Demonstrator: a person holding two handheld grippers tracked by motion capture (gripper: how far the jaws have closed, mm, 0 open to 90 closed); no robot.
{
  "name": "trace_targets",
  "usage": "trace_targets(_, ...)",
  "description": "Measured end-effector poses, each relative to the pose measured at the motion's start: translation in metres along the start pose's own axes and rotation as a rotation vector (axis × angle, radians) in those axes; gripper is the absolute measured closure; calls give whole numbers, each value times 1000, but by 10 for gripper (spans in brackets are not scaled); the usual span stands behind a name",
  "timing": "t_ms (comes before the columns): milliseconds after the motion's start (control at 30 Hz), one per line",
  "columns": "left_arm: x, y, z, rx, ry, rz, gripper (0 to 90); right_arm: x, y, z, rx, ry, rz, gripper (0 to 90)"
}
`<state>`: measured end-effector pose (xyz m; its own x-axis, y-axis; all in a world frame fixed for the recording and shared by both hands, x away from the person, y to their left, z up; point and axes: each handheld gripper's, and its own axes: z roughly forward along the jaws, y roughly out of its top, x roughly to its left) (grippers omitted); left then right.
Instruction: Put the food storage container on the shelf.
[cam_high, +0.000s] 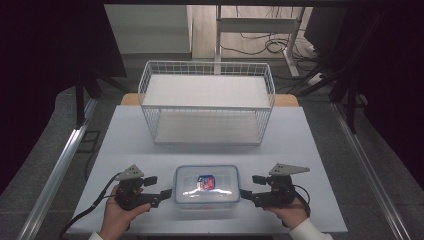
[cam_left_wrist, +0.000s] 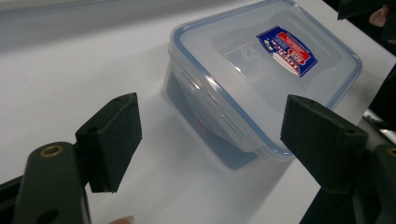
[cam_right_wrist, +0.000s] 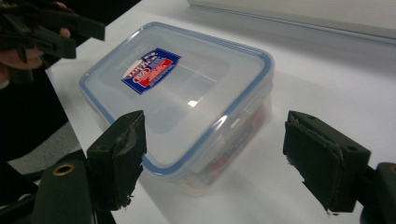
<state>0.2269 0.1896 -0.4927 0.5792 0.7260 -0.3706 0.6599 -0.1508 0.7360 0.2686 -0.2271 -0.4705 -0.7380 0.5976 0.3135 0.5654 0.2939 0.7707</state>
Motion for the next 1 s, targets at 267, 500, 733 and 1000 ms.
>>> trace_targets(267,-1,-2,11,26,-88,-96,155,-3,-2,5,-9,50,89,202)
trace_targets(500,6,-2,29,61,-170,-198,135,-2,-3,8,8,41,77,201)
trace_targets(733,13,-2,45,83,-251,-254,120,-3,-3,12,22,37,77,200)
trace_targets(1000,15,-2,48,84,-271,-265,165,-4,-3,19,44,56,96,195)
